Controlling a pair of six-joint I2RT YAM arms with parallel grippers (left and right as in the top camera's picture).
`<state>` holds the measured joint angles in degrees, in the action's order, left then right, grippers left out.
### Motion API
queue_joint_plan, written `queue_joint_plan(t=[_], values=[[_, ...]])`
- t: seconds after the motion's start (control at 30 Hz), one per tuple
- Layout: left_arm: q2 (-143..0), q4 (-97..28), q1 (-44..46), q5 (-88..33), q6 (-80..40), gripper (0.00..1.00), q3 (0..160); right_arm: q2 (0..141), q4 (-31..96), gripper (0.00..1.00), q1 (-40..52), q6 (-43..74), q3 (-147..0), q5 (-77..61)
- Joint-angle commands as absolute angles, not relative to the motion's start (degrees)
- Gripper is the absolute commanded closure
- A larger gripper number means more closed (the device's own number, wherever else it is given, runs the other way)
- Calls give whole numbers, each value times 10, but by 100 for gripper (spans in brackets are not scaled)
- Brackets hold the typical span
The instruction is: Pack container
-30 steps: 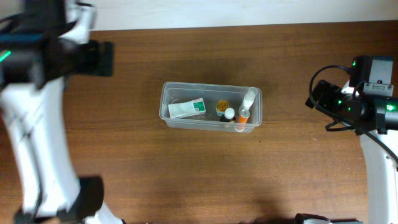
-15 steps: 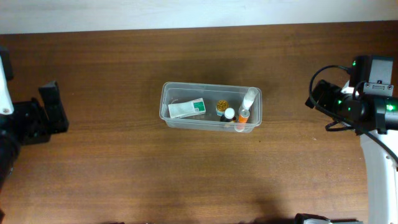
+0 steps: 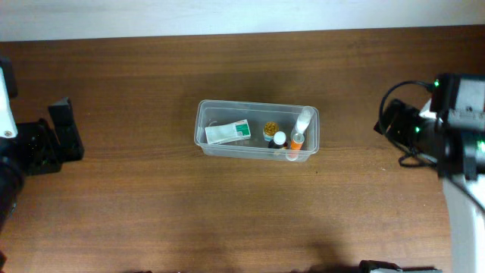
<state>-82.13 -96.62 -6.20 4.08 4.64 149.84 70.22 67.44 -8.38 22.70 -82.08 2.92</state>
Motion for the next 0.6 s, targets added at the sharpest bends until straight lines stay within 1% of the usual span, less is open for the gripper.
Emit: queue_joint_plan(t=[0.0, 0.13, 0.3, 0.37, 0.47, 0.57], values=[[-821, -967, -65, 39, 37, 0, 1498, 622, 671, 2, -62, 230, -804, 31], [-821, -967, -65, 39, 37, 0, 1498, 545, 671, 2, -41, 230, -742, 30], [-821, -967, -65, 39, 37, 0, 1498, 423, 658, 2, -38, 228, -602, 49], [-821, -967, -65, 39, 37, 0, 1498, 372, 617, 2, -38, 225, -535, 67], [-821, -967, -65, 39, 37, 0, 1498, 286, 513, 2, -38, 160, -420, 59], [-821, -967, -65, 39, 37, 0, 1498, 208, 441, 2, -38, 119, -319, 34]])
